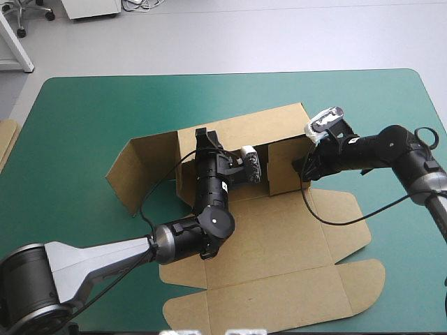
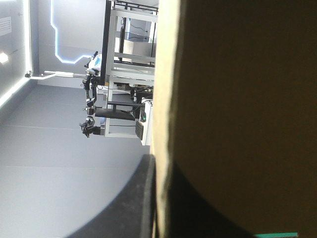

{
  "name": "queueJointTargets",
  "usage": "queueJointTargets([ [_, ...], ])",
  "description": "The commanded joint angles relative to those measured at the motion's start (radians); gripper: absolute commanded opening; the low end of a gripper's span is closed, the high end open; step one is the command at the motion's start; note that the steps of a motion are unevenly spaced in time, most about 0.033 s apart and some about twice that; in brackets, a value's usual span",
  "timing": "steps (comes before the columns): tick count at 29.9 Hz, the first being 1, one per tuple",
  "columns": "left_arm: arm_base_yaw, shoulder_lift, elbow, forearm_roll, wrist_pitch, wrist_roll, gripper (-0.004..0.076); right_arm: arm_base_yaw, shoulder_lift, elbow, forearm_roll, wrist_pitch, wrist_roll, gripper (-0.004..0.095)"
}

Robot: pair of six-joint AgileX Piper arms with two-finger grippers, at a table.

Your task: Fold the box

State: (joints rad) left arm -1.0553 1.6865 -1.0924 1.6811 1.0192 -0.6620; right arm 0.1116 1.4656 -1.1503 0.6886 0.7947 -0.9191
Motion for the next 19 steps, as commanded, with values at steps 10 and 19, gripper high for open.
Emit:
queueJointTargets([
  [10,-0.005,-0.053,-0.027,0.089,-0.045,-0.013,-0.001,0.062,-0.051,0.169,0.157,-0.253,-0.113,0.0347],
  [19,-0.005,-0.063,-0.027,0.096,-0.061,0.003,-0.001,0.12,-0.051,0.201,0.205,-0.349,-0.164,0.0161],
])
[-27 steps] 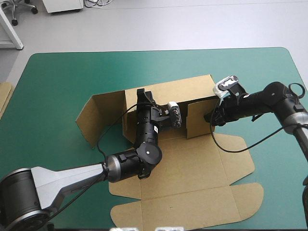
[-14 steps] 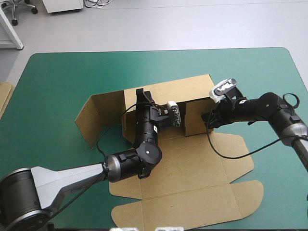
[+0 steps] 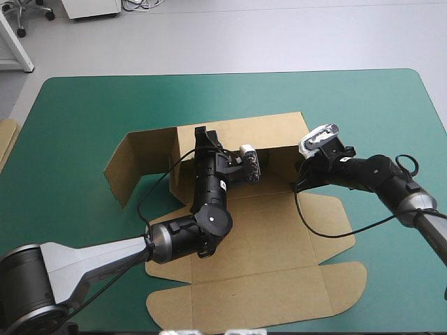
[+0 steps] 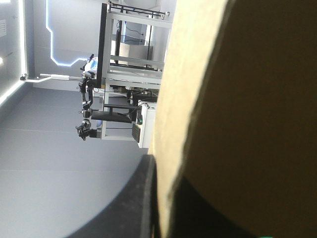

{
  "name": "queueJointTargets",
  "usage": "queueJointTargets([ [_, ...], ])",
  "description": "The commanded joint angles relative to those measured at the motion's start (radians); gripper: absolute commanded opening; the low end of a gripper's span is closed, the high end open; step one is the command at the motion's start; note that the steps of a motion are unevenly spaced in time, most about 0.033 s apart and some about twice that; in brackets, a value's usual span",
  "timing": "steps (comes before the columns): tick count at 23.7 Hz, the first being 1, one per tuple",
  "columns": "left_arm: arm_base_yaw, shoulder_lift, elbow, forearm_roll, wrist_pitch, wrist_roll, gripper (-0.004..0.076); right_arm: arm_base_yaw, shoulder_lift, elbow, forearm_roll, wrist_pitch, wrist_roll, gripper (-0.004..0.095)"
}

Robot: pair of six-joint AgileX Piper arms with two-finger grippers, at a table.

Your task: Fold the box

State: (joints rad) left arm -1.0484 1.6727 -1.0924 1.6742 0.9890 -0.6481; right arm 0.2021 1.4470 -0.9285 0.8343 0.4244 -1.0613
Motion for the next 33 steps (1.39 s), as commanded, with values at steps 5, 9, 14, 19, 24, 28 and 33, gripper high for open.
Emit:
queueJointTargets([
  [5,-0.012,-0.049,-0.027,0.103,-0.029,-0.009,-0.001,0.041,-0.032,-0.02,0.062,0.003,0.001,0.0117],
  [9,-0.012,-0.049,-0.027,0.101,-0.02,-0.009,-0.001,0.043,-0.032,-0.02,0.077,-0.008,0.025,-0.002],
  [14,-0.028,-0.049,-0.027,0.103,-0.02,-0.011,0.0154,0.043,-0.032,-0.02,0.088,-0.02,0.039,-0.0017],
  [19,-0.1,-0.049,-0.027,0.095,0.087,-0.008,0.0493,0.043,-0.032,-0.02,0.09,-0.061,0.111,-0.0017],
  [24,-0.217,-0.049,-0.054,-0.082,0.155,0.074,0.0493,0.043,-0.032,-0.02,0.084,-0.124,0.224,-0.0017],
  [28,-0.32,-0.049,-0.15,-0.267,0.284,0.223,0.0493,0.043,-0.032,-0.02,0.076,-0.127,0.258,-0.0017],
  [33,-0.338,-0.107,-0.336,-0.608,0.284,0.289,0.0493,0.043,-0.032,-0.02,0.062,-0.115,0.258,-0.0017],
])
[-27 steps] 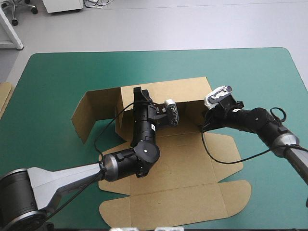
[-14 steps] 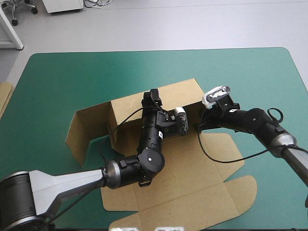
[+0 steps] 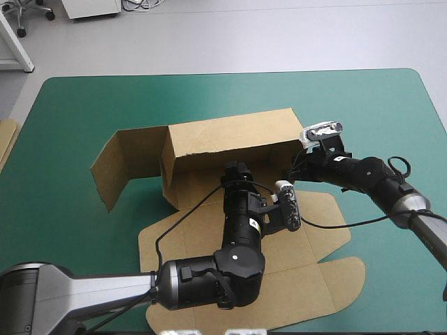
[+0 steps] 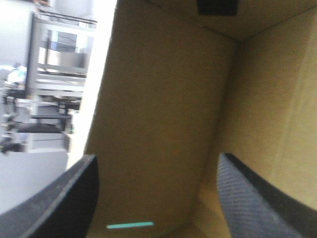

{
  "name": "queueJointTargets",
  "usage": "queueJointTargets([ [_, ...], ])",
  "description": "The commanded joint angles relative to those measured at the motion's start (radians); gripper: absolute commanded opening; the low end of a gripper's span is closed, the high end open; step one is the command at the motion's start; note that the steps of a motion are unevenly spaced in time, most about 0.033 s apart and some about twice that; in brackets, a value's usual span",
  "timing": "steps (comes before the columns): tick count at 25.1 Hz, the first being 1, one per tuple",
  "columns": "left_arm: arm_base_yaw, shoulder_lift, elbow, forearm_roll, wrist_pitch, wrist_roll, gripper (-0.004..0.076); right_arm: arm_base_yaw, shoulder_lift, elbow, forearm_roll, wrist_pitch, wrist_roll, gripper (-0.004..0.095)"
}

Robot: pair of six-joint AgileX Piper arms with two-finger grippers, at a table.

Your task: Fold the box

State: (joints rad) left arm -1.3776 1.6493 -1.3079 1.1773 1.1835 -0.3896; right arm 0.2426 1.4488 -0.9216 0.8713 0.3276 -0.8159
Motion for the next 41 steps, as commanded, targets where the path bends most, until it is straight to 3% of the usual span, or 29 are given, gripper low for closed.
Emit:
queueJointTargets([
  [1,-0.009,-0.095,-0.155,-0.145,0.089,0.036,0.0493,0.003,-0.034,-0.027,0.019,-0.017,0.013,-0.0017],
  [6,0.006,-0.165,-0.351,-0.204,0.083,0.07,0.0461,0.003,-0.034,-0.029,0.005,0.005,0.02,-0.0017],
  [8,0.091,-0.195,-0.446,-0.302,0.083,0.124,0.0402,0.003,-0.034,-0.029,0.005,0.012,0.02,-0.0017],
  [11,0.234,-0.223,-0.496,-0.379,0.083,0.132,0.0379,0.003,-0.034,-0.031,0.005,0.017,0.02,-0.0017],
  [20,1.122,-0.244,-0.502,-1.04,0.056,0.419,0.038,0.003,-0.087,-0.042,-0.045,0.063,0.085,-0.0016],
  [23,1.368,-0.242,-0.502,-1.214,0.056,0.5,0.038,0.003,-0.097,-0.13,-0.239,0.194,0.267,-0.0016],
  [31,1.477,-0.263,-0.502,-1.207,0.083,0.542,0.0375,0.003,-0.097,-0.357,-0.591,0.437,0.586,-0.0016],
  [41,1.477,-0.218,-0.313,-1.292,-0.024,0.612,0.0375,0.003,-0.017,-0.611,-0.77,0.802,0.755,-0.0017],
])
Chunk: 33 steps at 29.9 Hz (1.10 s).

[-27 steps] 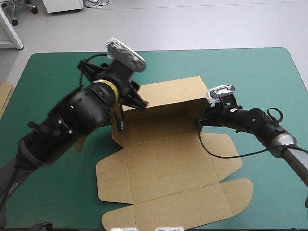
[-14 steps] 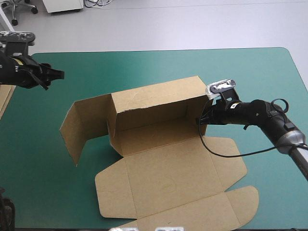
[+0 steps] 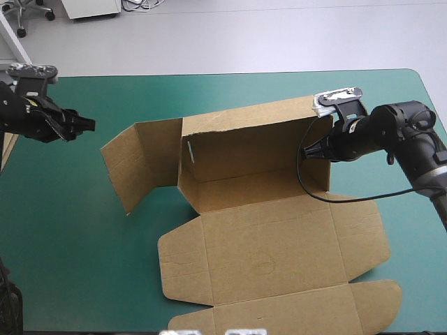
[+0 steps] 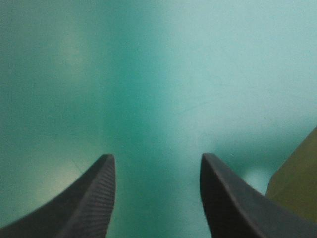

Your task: Fold the box

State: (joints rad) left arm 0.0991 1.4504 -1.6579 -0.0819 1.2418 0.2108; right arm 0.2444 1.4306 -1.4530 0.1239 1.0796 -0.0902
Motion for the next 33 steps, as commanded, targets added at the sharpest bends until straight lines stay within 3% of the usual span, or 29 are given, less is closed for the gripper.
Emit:
queueJointTargets([
  [1,0.0,-0.019,0.061,-0.033,-0.1,0.011,0.0375,0.001,0.019,-0.094,-0.025,0.077,0.034,-0.0018],
  [6,0.0,-0.018,0.112,-0.033,-0.141,0.011,0.0375,0.001,0.128,-0.16,-0.025,0.164,0.035,-0.0019],
  [17,0.0,-0.018,0.112,-0.033,-0.137,-0.003,0.0375,-0.001,0.374,-0.354,-0.045,0.164,0.073,-0.0008],
  [20,0.0,-0.018,0.112,-0.033,-0.131,-0.003,0.0375,-0.001,0.395,-0.403,-0.043,0.164,0.059,0.0082],
  [26,0.0,-0.018,0.112,-0.033,-0.133,-0.001,0.0375,-0.001,0.395,-0.49,-0.056,0.164,0.027,0.0392],
  [33,0.0,-0.018,0.112,-0.033,-0.146,0.003,0.0375,-0.001,0.368,-0.545,-0.056,0.164,0.004,0.0504],
])
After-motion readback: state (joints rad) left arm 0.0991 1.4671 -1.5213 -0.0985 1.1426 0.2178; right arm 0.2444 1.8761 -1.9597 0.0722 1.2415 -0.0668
